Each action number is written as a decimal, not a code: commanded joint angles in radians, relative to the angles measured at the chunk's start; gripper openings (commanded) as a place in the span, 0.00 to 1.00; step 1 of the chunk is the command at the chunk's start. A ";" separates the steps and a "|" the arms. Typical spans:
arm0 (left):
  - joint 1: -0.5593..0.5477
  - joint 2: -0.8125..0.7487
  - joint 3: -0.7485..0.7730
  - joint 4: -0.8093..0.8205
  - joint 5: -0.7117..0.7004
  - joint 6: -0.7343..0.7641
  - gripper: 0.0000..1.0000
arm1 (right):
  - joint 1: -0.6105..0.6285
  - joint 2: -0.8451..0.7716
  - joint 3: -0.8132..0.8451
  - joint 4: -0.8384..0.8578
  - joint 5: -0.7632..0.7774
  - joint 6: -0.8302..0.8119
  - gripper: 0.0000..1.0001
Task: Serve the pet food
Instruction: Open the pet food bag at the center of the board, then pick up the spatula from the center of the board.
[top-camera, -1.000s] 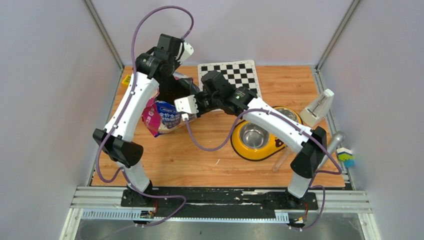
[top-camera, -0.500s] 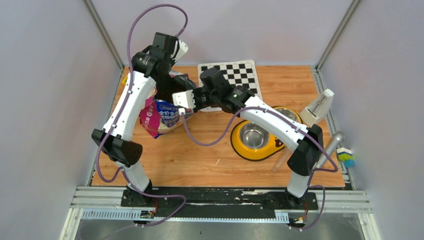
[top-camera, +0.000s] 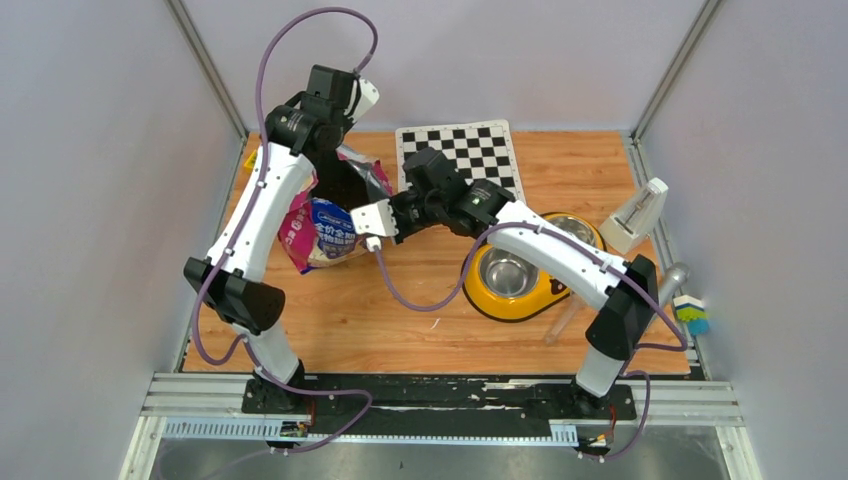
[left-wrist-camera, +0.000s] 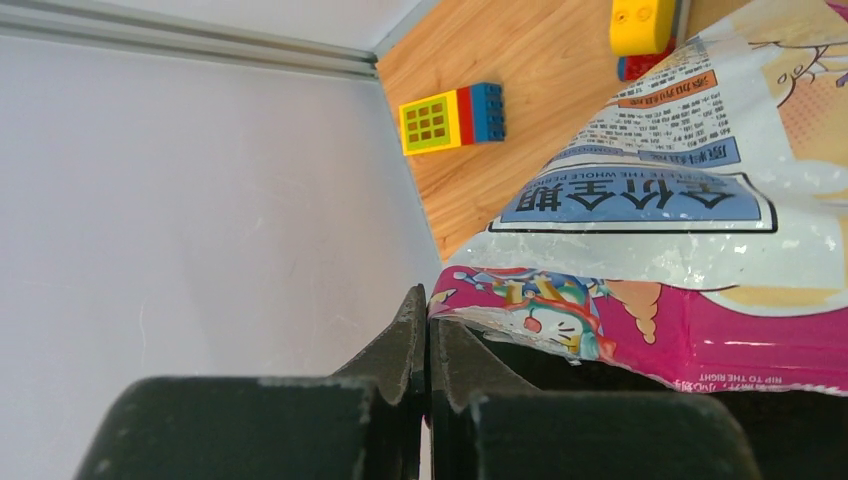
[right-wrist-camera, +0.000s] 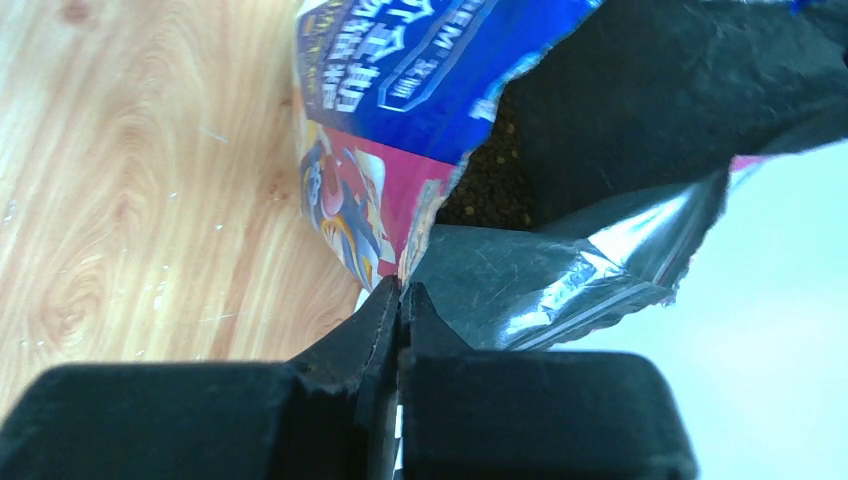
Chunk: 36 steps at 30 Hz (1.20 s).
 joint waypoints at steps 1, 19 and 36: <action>0.014 -0.094 0.160 0.317 -0.187 0.028 0.00 | 0.017 -0.105 -0.097 -0.101 -0.080 -0.039 0.00; -0.018 -0.223 -0.003 0.149 0.090 -0.116 0.86 | 0.001 -0.178 0.081 -0.165 -0.037 0.132 0.83; -0.045 -0.456 -0.210 0.151 0.551 -0.119 1.00 | -0.494 -0.712 -0.371 -0.371 0.252 0.286 0.99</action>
